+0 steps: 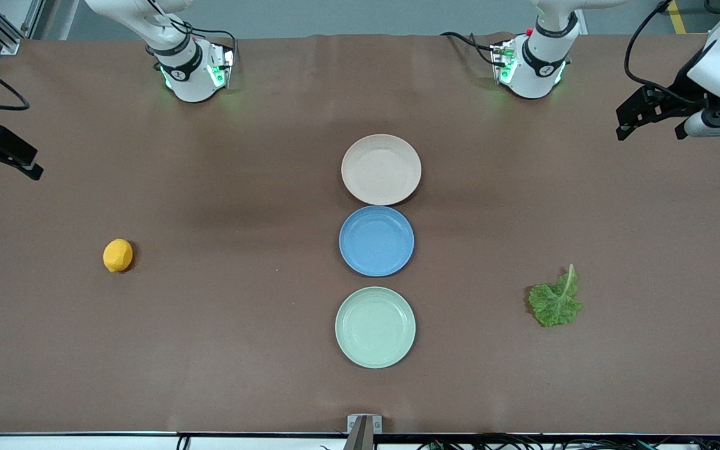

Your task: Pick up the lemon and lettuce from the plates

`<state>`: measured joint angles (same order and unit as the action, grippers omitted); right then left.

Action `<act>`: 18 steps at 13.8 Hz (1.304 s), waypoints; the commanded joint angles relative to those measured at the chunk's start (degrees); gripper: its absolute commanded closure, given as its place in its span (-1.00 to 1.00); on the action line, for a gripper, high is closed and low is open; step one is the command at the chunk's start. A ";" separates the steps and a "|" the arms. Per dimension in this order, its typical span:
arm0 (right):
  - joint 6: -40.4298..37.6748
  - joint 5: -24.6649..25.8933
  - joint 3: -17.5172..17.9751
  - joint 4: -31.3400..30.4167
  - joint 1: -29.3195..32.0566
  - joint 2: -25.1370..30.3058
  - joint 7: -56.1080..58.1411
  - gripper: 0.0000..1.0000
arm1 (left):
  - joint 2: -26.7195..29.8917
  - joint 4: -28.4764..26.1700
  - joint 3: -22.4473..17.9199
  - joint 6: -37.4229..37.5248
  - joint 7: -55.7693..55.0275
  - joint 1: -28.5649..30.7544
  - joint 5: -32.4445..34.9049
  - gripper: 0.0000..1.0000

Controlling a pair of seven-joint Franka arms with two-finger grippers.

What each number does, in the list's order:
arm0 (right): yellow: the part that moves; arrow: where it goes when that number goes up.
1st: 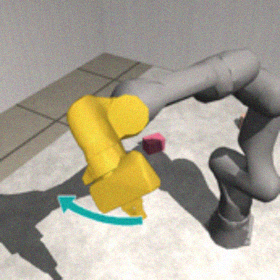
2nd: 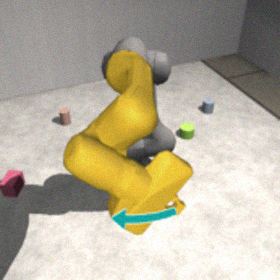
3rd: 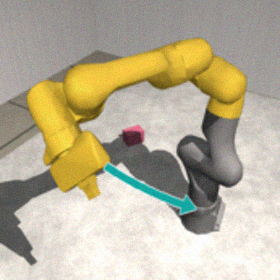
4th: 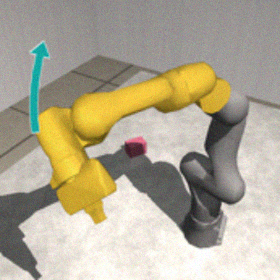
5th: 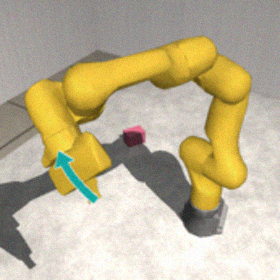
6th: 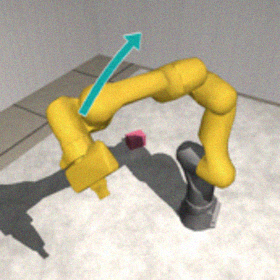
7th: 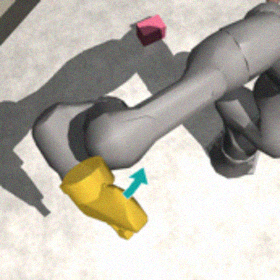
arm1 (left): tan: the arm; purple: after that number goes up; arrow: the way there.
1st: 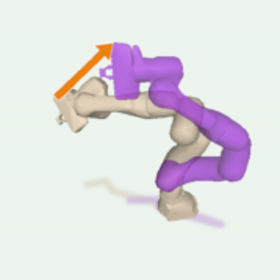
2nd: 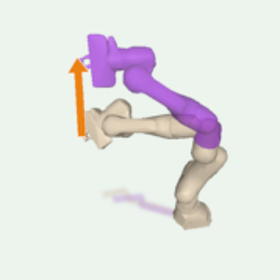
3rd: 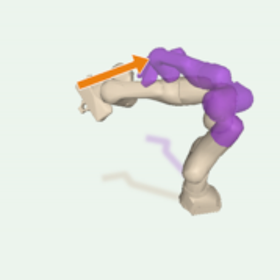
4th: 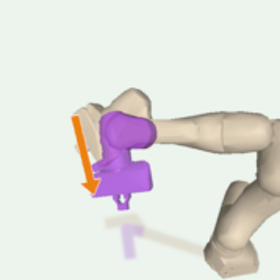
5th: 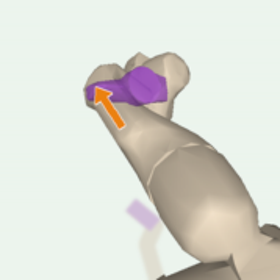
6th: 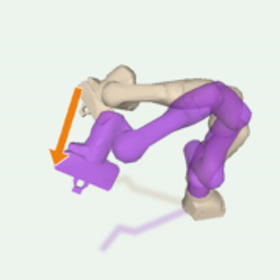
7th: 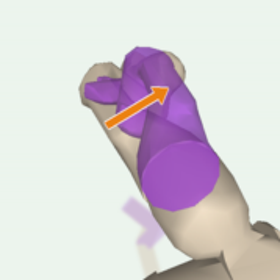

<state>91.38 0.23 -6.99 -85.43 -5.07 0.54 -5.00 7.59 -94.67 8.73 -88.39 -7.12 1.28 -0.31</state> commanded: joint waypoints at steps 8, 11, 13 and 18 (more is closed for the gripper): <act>-2.25 -0.14 0.93 1.49 2.61 -0.63 3.95 -1.00 | 1.11 -1.04 0.14 -0.90 0.88 0.30 -0.40 -1.00; -2.43 -0.23 1.10 1.23 2.35 -0.36 3.95 -1.00 | 1.11 -0.96 0.14 -0.90 0.88 0.30 -0.40 -1.00; -2.35 -0.14 1.10 1.14 2.35 -0.36 4.12 -1.00 | 0.85 -0.61 0.14 -0.82 1.05 0.30 -0.22 -1.00; -2.35 -0.23 1.10 1.14 2.35 -0.36 4.12 -1.00 | 0.76 0.62 0.14 -0.02 1.15 0.30 -0.31 -1.00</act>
<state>89.77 0.20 -5.95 -84.93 -2.78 0.22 -1.54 7.59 -94.53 8.74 -88.57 -6.96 1.28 -0.31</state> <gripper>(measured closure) 0.000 0.000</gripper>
